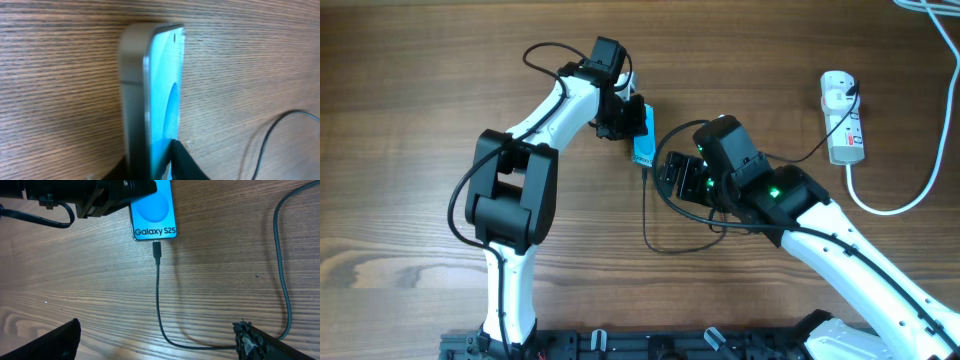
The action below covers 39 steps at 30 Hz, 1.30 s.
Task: Plug charger to phone and switch on socket
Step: 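Release the phone and move the right gripper toward the power strip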
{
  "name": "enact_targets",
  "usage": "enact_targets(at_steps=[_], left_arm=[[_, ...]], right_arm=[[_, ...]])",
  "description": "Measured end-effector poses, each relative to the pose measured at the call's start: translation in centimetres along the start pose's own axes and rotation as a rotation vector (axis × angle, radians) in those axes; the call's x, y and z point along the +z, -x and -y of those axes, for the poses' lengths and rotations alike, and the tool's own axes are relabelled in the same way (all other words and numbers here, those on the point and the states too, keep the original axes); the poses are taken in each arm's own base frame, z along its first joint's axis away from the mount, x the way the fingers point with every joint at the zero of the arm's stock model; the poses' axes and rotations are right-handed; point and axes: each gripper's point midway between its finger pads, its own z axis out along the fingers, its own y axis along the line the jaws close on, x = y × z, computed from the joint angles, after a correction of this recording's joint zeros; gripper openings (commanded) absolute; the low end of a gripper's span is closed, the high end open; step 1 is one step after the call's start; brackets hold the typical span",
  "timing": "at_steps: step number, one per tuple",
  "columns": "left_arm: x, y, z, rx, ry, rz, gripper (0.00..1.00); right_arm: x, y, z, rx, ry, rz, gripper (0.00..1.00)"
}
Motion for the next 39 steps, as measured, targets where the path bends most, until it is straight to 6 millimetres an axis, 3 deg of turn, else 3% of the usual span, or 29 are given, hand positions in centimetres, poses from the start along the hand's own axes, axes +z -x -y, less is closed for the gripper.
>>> enact_targets(at_steps=[4, 12, 17, 19, 21, 25, 28, 30, 31, 32, 34, 36, 39], left_arm=[[0.3, -0.4, -0.9, -0.010, 0.055, -0.009, 0.35], [0.1, -0.7, -2.6, -0.022, 0.157, -0.010, 0.65], [-0.4, -1.0, -3.7, -0.027, 0.229, -0.012, 0.75], [-0.6, -1.3, -4.1, -0.031, 0.257, -0.020, 0.86], [-0.9, -1.7, -4.5, -0.038, 0.275, -0.033, 1.00], [-2.6, -1.9, -6.4, -0.080, 0.305, -0.032, 1.00], [-8.9, 0.0, -5.8, -0.126, 0.265, 0.113, 1.00], [-14.9, 0.9, -4.2, -0.141, 0.216, 0.258, 1.00], [-19.2, 0.8, -3.1, -0.142, 0.182, 0.352, 1.00], [-22.1, 0.4, -2.3, -0.138, 0.158, 0.416, 1.00], [-26.6, -1.1, -0.8, -0.120, 0.120, 0.507, 1.00], [-28.8, -2.9, 0.1, -0.109, 0.105, 0.534, 1.00], [-29.5, -6.3, 0.3, -0.111, 0.120, 0.480, 1.00]], right_arm=[[0.0, -0.3, 0.3, 0.001, -0.012, -0.011, 1.00], [0.0, -0.8, 0.9, 0.004, -0.036, -0.030, 1.00], [-0.1, -1.1, 1.2, 0.005, -0.051, -0.042, 1.00], [-0.1, -1.2, 1.5, 0.007, -0.065, -0.047, 1.00], [-0.2, -1.6, 2.8, 0.038, -0.115, -0.063, 1.00], [-0.7, -0.7, 5.5, 0.119, -0.207, -0.039, 1.00], [-0.8, -0.5, 6.1, 0.126, -0.231, -0.027, 1.00], [-0.8, -0.4, 6.2, 0.125, -0.237, -0.022, 1.00], [-0.8, -0.5, 6.4, 0.122, -0.244, -0.025, 1.00], [-0.9, -0.7, 6.5, 0.122, -0.252, -0.032, 1.00], [-0.9, -0.8, 6.6, 0.115, -0.257, -0.038, 1.00], [-0.9, -0.7, 6.5, 0.111, -0.252, -0.033, 1.00], [-0.9, -0.6, 6.5, 0.110, -0.248, -0.030, 1.00]])
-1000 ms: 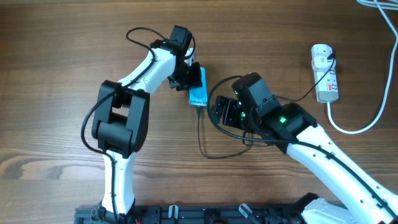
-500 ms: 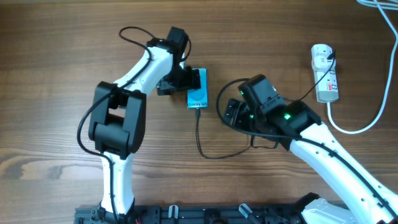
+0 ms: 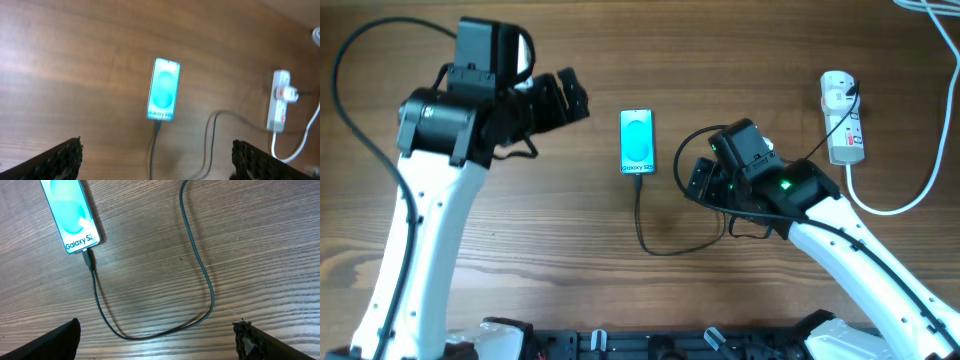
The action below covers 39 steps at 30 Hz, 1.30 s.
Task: Plug charger to phone and switch on socket
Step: 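Release the phone and move the right gripper toward the power strip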
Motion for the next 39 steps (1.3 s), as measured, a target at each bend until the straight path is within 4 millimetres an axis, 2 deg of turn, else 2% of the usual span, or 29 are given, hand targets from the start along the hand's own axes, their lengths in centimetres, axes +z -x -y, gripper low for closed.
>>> enact_targets(at_steps=[5, 8, 11, 13, 17, 21, 26, 29, 31, 36, 39], left_arm=[[-2.7, -2.9, 1.0, 0.066, -0.010, -0.021, 1.00], [-5.7, -4.6, 1.9, 0.125, -0.040, 0.017, 1.00], [-8.6, -6.3, 1.7, 0.157, -0.077, 0.068, 1.00], [-9.5, -7.9, 0.5, 0.160, -0.090, 0.098, 1.00], [-8.8, -10.9, -2.1, 0.145, -0.114, 0.153, 1.00], [-8.1, -11.9, -3.0, 0.120, -0.116, 0.158, 1.00], [-6.6, -11.9, -3.0, 0.110, -0.086, 0.113, 1.00], [-5.3, -11.8, -3.1, 0.108, -0.057, 0.071, 1.00], [-4.7, -11.8, -3.1, 0.107, -0.045, 0.054, 1.00], [-3.5, -11.8, -3.2, 0.105, -0.017, 0.013, 1.00], [-2.7, -11.8, -3.2, 0.103, -0.001, -0.010, 1.00]], right_arm=[[0.0, 0.0, 0.0, 0.000, -0.001, 0.000, 1.00], [0.0, 0.0, 0.0, 0.000, -0.001, -0.001, 1.00], [0.0, -0.1, 0.1, 0.000, -0.002, -0.004, 1.00], [0.0, -0.2, 0.2, -0.001, -0.006, -0.008, 1.00], [0.0, -0.3, 0.3, -0.008, -0.012, -0.013, 1.00], [0.0, -0.4, 0.4, -0.035, -0.016, -0.017, 1.00], [0.0, 0.0, 0.8, -0.041, -0.018, -0.014, 1.00], [-0.1, 1.3, 1.6, -0.029, -0.025, -0.001, 1.00], [-0.9, 3.1, 2.3, -0.005, -0.012, 0.012, 1.00], [-3.9, 7.1, 3.6, 0.041, 0.025, 0.069, 1.00], [-6.0, 9.4, 5.5, 0.103, 0.011, 0.110, 1.00]])
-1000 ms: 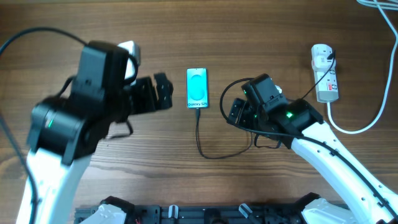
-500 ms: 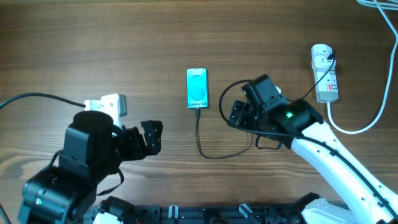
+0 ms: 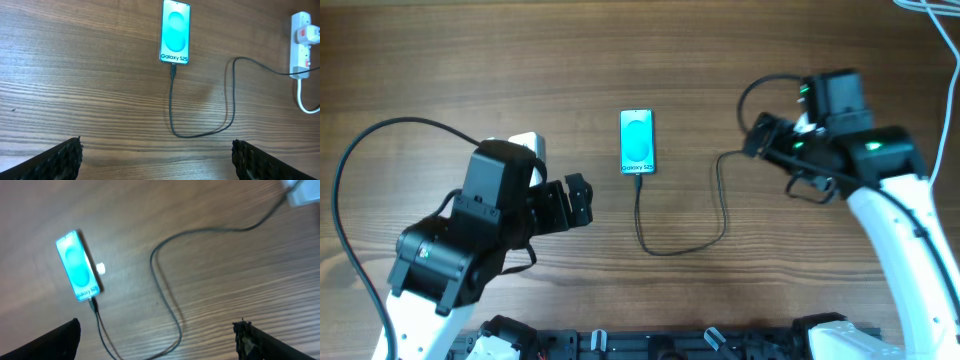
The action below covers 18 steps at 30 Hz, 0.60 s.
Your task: Plug charger to phone and switch on socket
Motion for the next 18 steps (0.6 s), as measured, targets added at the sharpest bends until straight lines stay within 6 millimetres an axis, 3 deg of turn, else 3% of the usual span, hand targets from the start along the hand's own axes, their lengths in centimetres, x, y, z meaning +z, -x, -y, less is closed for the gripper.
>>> enact_targets(at_steps=[3, 7, 13, 18], left_arm=[[0.9, -0.1, -0.1, -0.002, 0.018, -0.029, 1.00], [1.7, -0.1, -0.2, -0.004, 0.036, -0.058, 1.00], [2.5, 0.2, 0.0, -0.007, 0.039, -0.064, 1.00], [2.5, -0.3, -0.3, -0.008, 0.051, -0.084, 1.00]], right_arm=[[-2.7, 4.2, 3.1, 0.114, -0.024, 0.097, 0.99], [-4.8, 7.9, 6.8, 0.205, -0.086, 0.133, 0.99], [-3.0, 13.1, 10.7, 0.291, -0.145, 0.138, 1.00], [-1.4, 15.1, 15.9, 0.458, -0.246, 0.176, 1.00]])
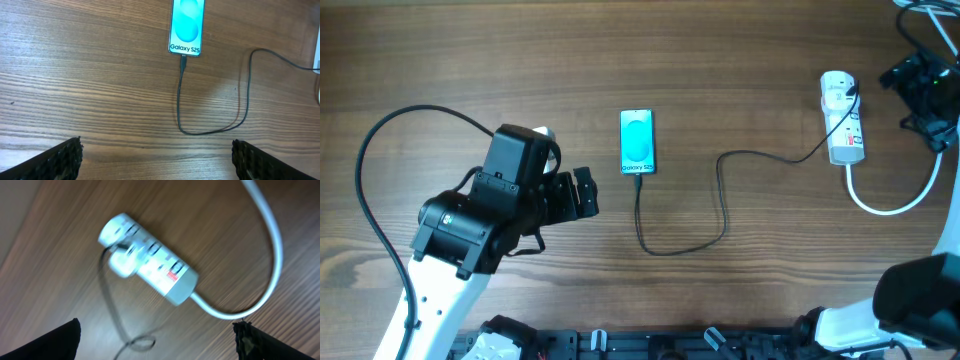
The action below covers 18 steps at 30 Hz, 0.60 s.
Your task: Plug charger to phone and switch on socket
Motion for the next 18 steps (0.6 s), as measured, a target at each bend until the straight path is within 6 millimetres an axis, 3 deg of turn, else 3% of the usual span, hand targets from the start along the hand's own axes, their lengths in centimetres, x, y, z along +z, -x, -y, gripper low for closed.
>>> enact_targets(at_steps=[3, 8, 12, 18], left_arm=[[0.0, 0.0, 0.0, 0.000, 0.000, 0.000, 1.00], [0.0, 0.0, 0.0, 0.000, 0.000, 0.000, 1.00], [0.0, 0.0, 0.0, 0.000, 0.000, 0.000, 1.00], [0.0, 0.0, 0.0, 0.000, 0.000, -0.001, 1.00]], right_arm=[[1.9, 2.0, 1.3, 0.056, -0.060, 0.047, 1.00], [6.1, 3.7, 1.6, 0.062, -0.114, 0.076, 1.00], [9.6, 3.4, 2.5, 0.059, -0.182, 0.040, 1.00], [13.3, 2.5, 3.7, 0.014, -0.236, -0.019, 1.00]])
